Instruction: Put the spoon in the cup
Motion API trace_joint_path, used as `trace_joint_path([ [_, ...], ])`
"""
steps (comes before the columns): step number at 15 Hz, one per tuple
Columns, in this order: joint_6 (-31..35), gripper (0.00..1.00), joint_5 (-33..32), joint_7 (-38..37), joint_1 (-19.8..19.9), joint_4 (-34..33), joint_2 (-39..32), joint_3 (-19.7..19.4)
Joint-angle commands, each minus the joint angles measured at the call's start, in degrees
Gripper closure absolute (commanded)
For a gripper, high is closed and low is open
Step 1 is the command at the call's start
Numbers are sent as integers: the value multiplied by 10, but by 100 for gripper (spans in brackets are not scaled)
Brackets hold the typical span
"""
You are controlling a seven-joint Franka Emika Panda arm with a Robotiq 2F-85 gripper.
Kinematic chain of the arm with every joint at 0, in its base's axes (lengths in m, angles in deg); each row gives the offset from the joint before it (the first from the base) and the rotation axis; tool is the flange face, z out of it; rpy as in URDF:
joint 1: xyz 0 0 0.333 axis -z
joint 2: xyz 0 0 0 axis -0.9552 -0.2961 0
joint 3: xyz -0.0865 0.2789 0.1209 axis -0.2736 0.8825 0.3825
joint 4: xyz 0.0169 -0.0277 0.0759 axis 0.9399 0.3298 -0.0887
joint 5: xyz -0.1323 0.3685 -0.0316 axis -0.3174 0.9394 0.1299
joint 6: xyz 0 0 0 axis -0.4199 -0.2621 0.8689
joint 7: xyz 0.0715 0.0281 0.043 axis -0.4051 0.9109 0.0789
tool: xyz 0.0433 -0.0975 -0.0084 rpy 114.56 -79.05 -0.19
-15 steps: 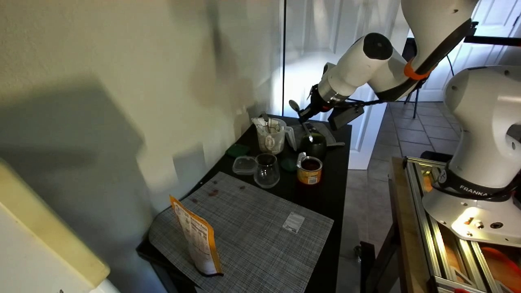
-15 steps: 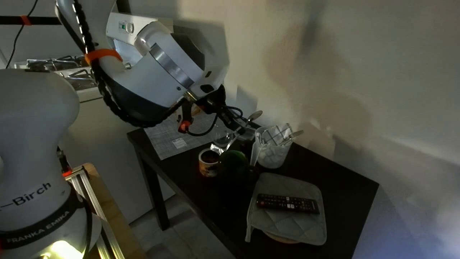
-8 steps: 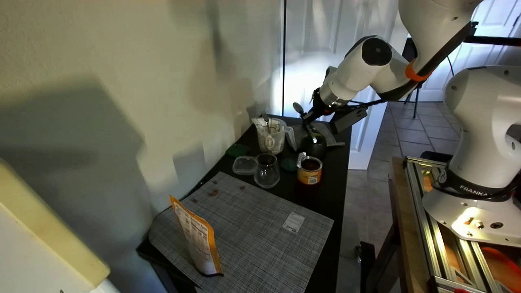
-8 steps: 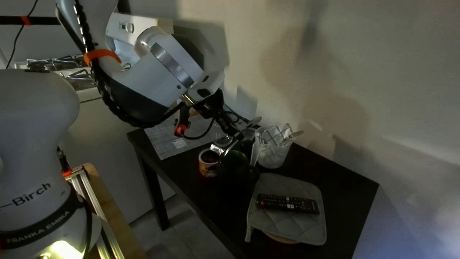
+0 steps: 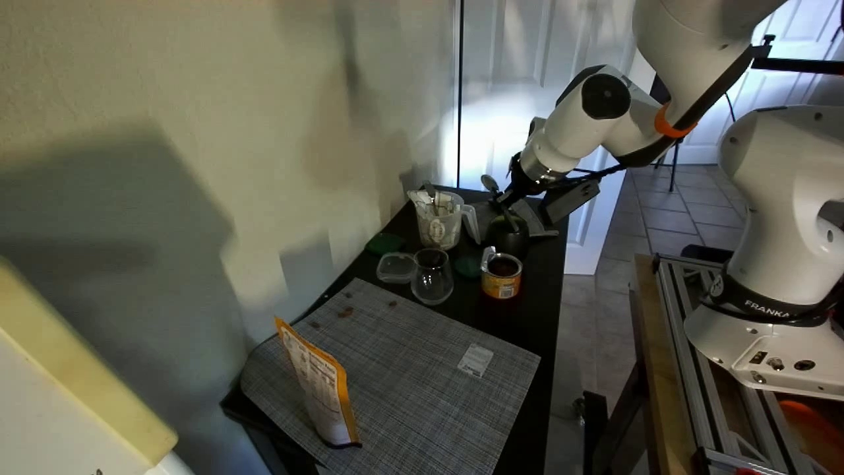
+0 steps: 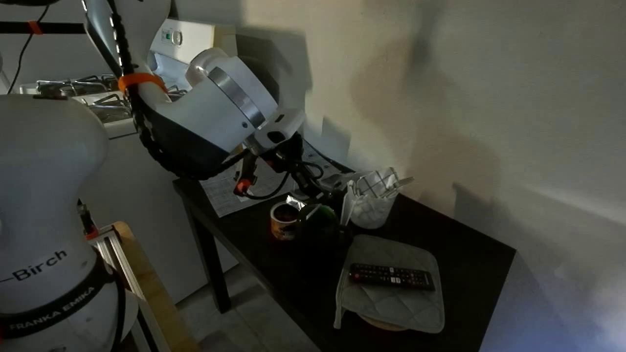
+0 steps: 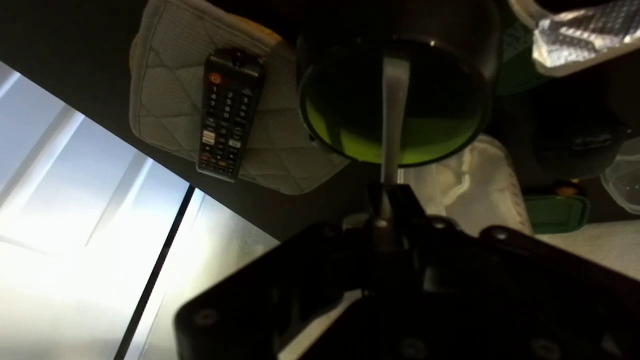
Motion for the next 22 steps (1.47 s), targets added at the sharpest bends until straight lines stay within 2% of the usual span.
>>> trace_joint_path([
  [1, 24, 98, -7, -71, 25, 0, -33, 42],
  [8, 32, 98, 44, -62, 53, -1, -63, 85],
  [9, 31, 91, 47, -63, 58, -1, -65, 93],
  [10, 34, 67, 51, -64, 61, -1, -68, 97],
  [12, 33, 64, 52, -72, 61, -1, -75, 103],
  [16, 43, 33, 54, -91, 38, -2, -103, 82],
  [20, 81, 4, 58, -115, 4, -8, -149, 30],
  [22, 118, 0, 69, -114, -8, -11, -182, -6],
])
